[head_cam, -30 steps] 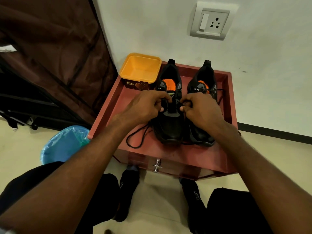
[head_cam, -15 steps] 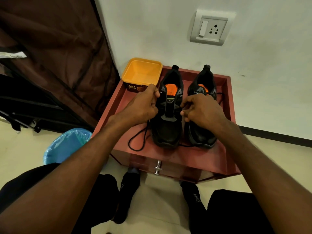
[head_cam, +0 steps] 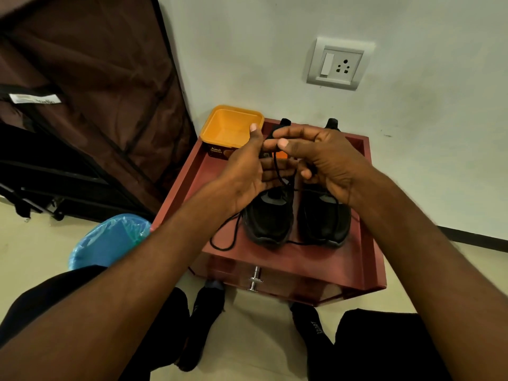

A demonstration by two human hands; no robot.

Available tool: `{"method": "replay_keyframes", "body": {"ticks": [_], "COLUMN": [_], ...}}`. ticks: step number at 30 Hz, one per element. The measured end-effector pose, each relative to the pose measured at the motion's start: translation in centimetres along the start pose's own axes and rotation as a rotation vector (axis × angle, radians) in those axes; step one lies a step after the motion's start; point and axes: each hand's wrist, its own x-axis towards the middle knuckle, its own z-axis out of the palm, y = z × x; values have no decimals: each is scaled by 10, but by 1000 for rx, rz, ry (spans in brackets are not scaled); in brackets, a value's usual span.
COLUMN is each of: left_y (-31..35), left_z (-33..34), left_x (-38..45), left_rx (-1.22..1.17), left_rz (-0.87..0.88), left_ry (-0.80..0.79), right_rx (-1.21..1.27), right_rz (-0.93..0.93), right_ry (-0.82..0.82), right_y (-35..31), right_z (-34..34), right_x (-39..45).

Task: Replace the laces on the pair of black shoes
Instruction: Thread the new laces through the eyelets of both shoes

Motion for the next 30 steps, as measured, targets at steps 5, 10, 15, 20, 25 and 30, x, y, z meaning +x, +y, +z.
{"method": "replay_keyframes", "body": {"ticks": [5,10,15,20,25,30], "left_y": [7,26,36,25,22,26], "left_z": [-11,-24,-40,-23,-23,-30], "left_x": [-1,2,4,-1,1,3], "left_rx": [135,329,582,580,551,579], "left_rz": [-29,118,252,238,236,253], "left_ry": [-98,228,390,161,73,125], "right_rx": [75,-341,-1173,-492,-388,-1026], "right_rz": [49,131,93,-127,-86,-29], "right_ry": [149,506,517,29,176,502], "right_y": [0,14,34,27,25,38], "right_z": [-6,-28,-45,-3,-10,-23], "right_x": [0,4,2,3,4,4]}}
